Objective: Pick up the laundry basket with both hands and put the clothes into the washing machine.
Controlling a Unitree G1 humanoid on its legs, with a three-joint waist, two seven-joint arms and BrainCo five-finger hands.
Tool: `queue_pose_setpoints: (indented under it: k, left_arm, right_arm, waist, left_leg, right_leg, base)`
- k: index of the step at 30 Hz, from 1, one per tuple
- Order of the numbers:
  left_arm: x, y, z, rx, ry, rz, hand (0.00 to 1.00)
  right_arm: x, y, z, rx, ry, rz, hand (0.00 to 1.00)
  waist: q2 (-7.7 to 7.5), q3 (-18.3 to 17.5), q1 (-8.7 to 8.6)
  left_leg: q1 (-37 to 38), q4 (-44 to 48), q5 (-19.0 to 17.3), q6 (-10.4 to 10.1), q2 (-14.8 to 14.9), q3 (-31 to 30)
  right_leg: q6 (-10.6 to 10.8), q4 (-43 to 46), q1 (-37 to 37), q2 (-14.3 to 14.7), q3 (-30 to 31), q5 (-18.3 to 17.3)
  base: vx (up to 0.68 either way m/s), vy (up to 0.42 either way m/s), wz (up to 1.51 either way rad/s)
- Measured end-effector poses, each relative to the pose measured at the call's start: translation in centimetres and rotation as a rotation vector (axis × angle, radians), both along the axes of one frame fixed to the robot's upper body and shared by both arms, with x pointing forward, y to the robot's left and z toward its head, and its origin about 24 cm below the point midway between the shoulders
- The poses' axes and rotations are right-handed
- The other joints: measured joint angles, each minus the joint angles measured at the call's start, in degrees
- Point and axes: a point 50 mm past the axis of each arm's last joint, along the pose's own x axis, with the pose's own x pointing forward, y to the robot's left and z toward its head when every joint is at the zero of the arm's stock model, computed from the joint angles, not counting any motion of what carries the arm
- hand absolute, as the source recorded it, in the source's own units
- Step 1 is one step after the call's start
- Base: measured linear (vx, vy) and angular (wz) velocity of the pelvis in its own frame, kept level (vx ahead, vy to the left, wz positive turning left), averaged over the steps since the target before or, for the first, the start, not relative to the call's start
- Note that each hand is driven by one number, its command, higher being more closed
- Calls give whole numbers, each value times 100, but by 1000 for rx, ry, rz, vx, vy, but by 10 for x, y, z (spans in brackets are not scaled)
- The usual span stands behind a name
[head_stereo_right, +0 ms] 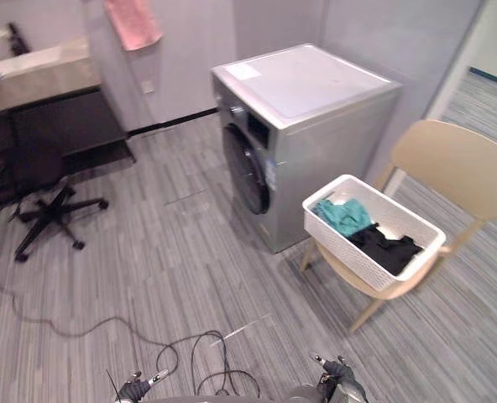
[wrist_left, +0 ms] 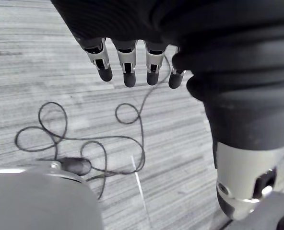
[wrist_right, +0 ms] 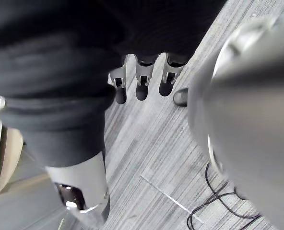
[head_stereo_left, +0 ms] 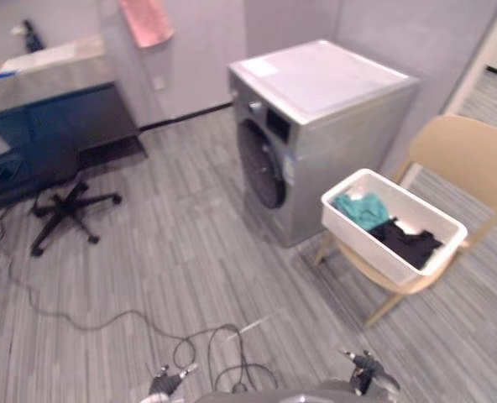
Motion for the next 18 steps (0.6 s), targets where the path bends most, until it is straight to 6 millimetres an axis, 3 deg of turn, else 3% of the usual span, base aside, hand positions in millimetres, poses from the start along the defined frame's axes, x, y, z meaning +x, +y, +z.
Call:
queue_pose_setpoints:
  k: [1,2,4,6,9,11,12,13,14,15,16,17,18]
  left_arm:
    - [-6,8,1,14,16,7,0]
    - [-11,8,0,12,29,18,0]
    - [-11,9,-1,6,31,74,0]
    - [14,3,2,-15,-32,83,0]
    - [54,-17,8,-65,-128,60,0]
    - [74,-39,11,-127,-177,29,0]
    - [80,-45,13,-141,-197,17,0]
    - [83,-57,13,-168,-212,2,0]
    - [79,-70,11,-201,-200,-15,0]
    - [77,-74,11,-212,-199,-29,0]
    - [76,-74,11,-211,-205,-33,0]
    - [73,-71,11,-204,-205,-29,0]
    - [72,-71,11,-203,-204,-28,0]
  right_arm:
    - [-7,1,-2,15,9,-33,0]
    - [-12,2,-3,29,11,-48,0]
    - [-11,17,-5,89,-11,-83,0]
    - [-12,21,-5,107,-26,-120,0]
    - [-21,14,-6,92,-30,-196,0]
    - [-40,17,-9,104,9,-235,0]
    - [-46,20,-11,114,23,-250,0]
    - [-54,17,-11,115,33,-292,0]
    - [-57,13,-10,106,29,-314,0]
    - [-59,8,-10,92,29,-318,0]
    - [-50,6,-7,86,-1,-310,0]
    - [-39,7,-5,84,-37,-296,0]
    - [-35,6,-4,80,-53,-291,0]
  waist:
    - [-179,-4,46]
    - [-213,-14,103]
    - [-132,40,125]
    - [-32,137,118]
    - [-65,144,31]
    - [-63,130,-107]
    - [-61,123,-148]
    - [5,-3,-250]
    - [277,-127,-279]
    - [374,-155,-276]
    - [410,-166,-287]
    - [427,-174,-267]
    - [449,-189,-246]
  left_leg:
    - [68,-57,-12,84,-139,-113]
    - [145,-138,-33,195,-156,-230]
    - [36,-2,-89,141,196,-387]
    - [64,-71,-160,45,619,-488]
    - [387,-265,-326,15,709,-512]
    - [597,-139,-690,-34,665,-717]
    - [655,-58,-830,-44,667,-804]
    - [742,45,-1041,-58,802,-939]
    - [718,485,-977,-163,1014,-958]
    - [590,941,-1106,-238,1091,-945]
    - [224,2055,-1154,-447,1154,-870]
    - [-214,3466,-903,-922,1182,-906]
    - [-433,4158,-732,-1211,1224,-934]
  right_leg:
    - [-252,354,-89,-44,307,-132]
    - [-558,615,-190,-60,361,-238]
    - [-458,1288,-732,553,618,-544]
    - [-388,1330,-1176,1255,234,-528]
    - [-262,406,-1500,1385,-304,-6]
    - [-353,63,-1500,1349,-2,376]
    - [-357,88,-1483,1325,98,391]
    - [-472,385,-1455,1380,47,553]
    - [-565,460,-1344,1560,-147,398]
    - [-614,462,-1261,1649,-196,339]
    - [-789,448,-1028,1749,-222,235]
    - [-866,282,-672,1869,-191,174]
    - [-867,131,-462,1930,-168,174]
  base:
    - [104,72,80]
    - [152,-23,33]
    - [148,-75,11]
    - [161,-48,16]
    - [291,-51,10]
    - [416,-119,50]
    - [447,-192,83]
    - [530,-219,80]
    - [567,-208,63]
    - [596,-174,29]
    - [626,-170,-5]
    - [616,-177,-12]
    - [700,-192,-23]
